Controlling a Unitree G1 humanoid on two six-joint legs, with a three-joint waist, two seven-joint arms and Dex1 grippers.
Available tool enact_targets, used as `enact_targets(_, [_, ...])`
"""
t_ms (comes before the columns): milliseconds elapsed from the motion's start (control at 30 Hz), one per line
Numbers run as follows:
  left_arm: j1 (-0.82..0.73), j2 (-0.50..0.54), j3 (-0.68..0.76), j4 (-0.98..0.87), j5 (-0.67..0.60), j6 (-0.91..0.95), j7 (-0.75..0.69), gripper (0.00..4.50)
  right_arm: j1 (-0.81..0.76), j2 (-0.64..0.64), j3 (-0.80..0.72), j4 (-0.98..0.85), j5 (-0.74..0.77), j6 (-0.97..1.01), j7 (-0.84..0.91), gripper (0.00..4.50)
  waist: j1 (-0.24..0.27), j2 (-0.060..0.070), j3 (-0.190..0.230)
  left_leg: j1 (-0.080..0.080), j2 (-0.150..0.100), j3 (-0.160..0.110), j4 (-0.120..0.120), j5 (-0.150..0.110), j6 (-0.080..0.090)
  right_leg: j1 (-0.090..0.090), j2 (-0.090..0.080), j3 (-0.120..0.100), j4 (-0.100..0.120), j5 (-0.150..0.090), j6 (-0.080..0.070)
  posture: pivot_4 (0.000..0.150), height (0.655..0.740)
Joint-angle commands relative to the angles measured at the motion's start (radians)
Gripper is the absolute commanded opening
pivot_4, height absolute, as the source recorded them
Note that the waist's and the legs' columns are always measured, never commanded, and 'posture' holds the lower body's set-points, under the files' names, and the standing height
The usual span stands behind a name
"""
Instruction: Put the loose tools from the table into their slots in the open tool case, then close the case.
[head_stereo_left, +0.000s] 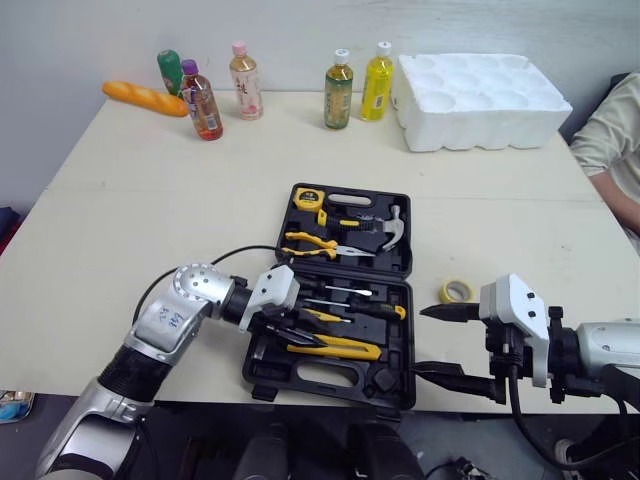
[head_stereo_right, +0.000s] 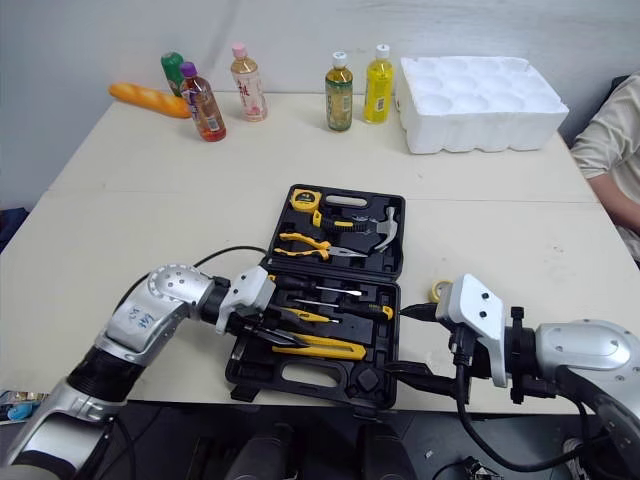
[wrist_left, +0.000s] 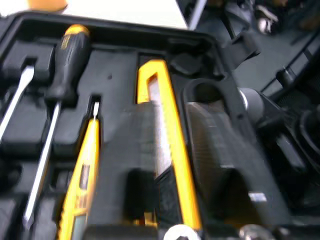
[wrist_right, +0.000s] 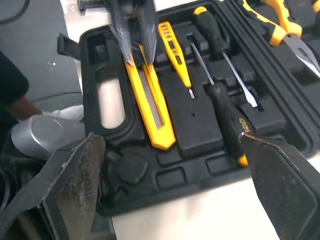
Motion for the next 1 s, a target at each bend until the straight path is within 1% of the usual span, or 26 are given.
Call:
enact_targets(33, [-0.002,-0.021,0.028,-0.006,-0.014,-0.012,0.004,0.08,0.006,-0.004,-0.005,-0.013,0.003,-0.018,0.006,4.5,0.0,0.0,0.0,0.0,0.0,0.0,0.0,0.0,0.0,0.0,0.0,0.0,0.0,0.0,0.0,0.15,0.74])
enact_targets(133, [0.016,0.002,0.006,0.0,0.032,-0.06,-0.018,0.08,0.009,0.021,-0.01,-0.015,0.029,-0.014,-0.009,4.5,0.0,0.0,0.0,0.0,0.0,0.0,0.0,0.0,0.0,0.0,0.0,0.0,0.0,0.0,0.0,0.15,0.74])
enact_targets(267, [0.015,0.019,-0.037,0.03,0.109,-0.084,-0.011,0.08,0.006,0.033,-0.011,-0.022,0.043,-0.006,-0.025,4.5,-0.002,0.001,-0.001,0.001,0.0,0.0,0.0,0.0,0.0,0.0,0.0,0.0,0.001,0.0,0.0,0.15,0.74])
enact_targets(400, [0.018,0.039,-0.097,0.082,0.232,-0.179,0.008,0.08,0.011,0.029,-0.013,-0.023,0.041,-0.007,-0.028,4.5,-0.002,0.001,-0.002,0.004,0.0,0.001,0.0,-0.001,0.001,0.002,0.0,0.001,0.002,0.0,0.0,0.15,0.74])
enact_targets(467, [0.019,0.051,-0.121,0.096,0.275,-0.191,0.013,0.08,0.017,0.027,-0.018,-0.025,0.042,-0.008,-0.026,4.5,-0.002,0.001,-0.002,0.007,0.0,0.002,-0.002,-0.001,0.001,0.005,0.0,0.002,0.001,0.0,0.0,0.15,0.74])
enact_targets(567, [0.021,0.073,-0.158,0.108,0.329,-0.238,0.007,0.08,0.022,0.025,-0.02,-0.028,0.042,-0.006,-0.028,4.5,-0.004,0.001,-0.007,0.018,0.0,0.002,-0.007,-0.001,0.001,0.015,0.0,0.002,-0.004,0.0,0.0,0.15,0.74])
enact_targets(600, [0.021,0.071,-0.159,0.113,0.334,-0.242,0.017,0.08,0.023,0.026,-0.017,-0.027,0.038,-0.008,-0.03,4.5,-0.004,0.002,-0.008,0.018,0.0,0.001,-0.007,-0.001,0.001,0.016,0.0,0.002,-0.004,0.0,0.0,0.15,0.74])
enact_targets(667, [0.018,0.057,-0.152,0.117,0.321,-0.217,0.036,0.08,0.028,0.026,-0.01,-0.027,0.027,-0.011,-0.032,4.5,-0.004,0.003,-0.01,0.019,0.0,0.001,-0.007,-0.001,0.001,0.016,-0.001,0.002,-0.005,0.0,0.0,0.15,0.74])
enact_targets(800, [0.005,0.035,-0.112,0.091,0.255,-0.141,0.05,0.08,0.038,0.023,-0.01,-0.029,0.019,-0.014,-0.03,4.5,-0.002,0.004,-0.012,0.018,0.0,0.001,-0.007,-0.001,0.001,0.016,-0.001,0.001,-0.005,0.0,0.0,0.15,0.74])
enact_targets(867, [0.014,0.036,-0.072,0.045,0.195,-0.078,0.046,0.08,0.04,0.022,-0.014,-0.025,0.017,-0.016,-0.025,4.5,-0.004,0.004,-0.012,0.018,0.0,0.001,-0.007,-0.001,0.001,0.016,-0.001,0.001,-0.005,0.0,0.0,0.15,0.74])
enact_targets(900, [0.021,0.042,-0.036,0.004,0.136,-0.026,0.037,0.08,0.038,0.02,-0.017,-0.02,0.017,-0.016,-0.022,4.5,-0.005,0.003,-0.011,0.018,0.0,0.001,-0.007,-0.001,0.001,0.016,-0.001,0.001,-0.005,0.0,0.0,0.15,0.74])
enact_targets(967, [0.033,0.05,0.01,-0.051,0.066,0.035,0.027,0.08,0.039,0.016,-0.025,-0.016,0.017,-0.017,-0.016,4.5,-0.008,0.003,-0.01,0.016,0.001,0.001,-0.007,-0.001,0.001,0.014,-0.001,0.001,-0.005,0.0,0.0,0.15,0.74])
enact_targets(1000, [0.035,0.057,0.055,-0.087,0.023,0.072,0.039,0.08,0.035,0.014,-0.037,-0.011,0.022,-0.014,-0.016,4.5,-0.007,0.003,-0.01,0.016,0.001,0.001,-0.007,-0.001,0.001,0.013,-0.001,0.001,-0.004,0.0,0.0,0.15,0.74])
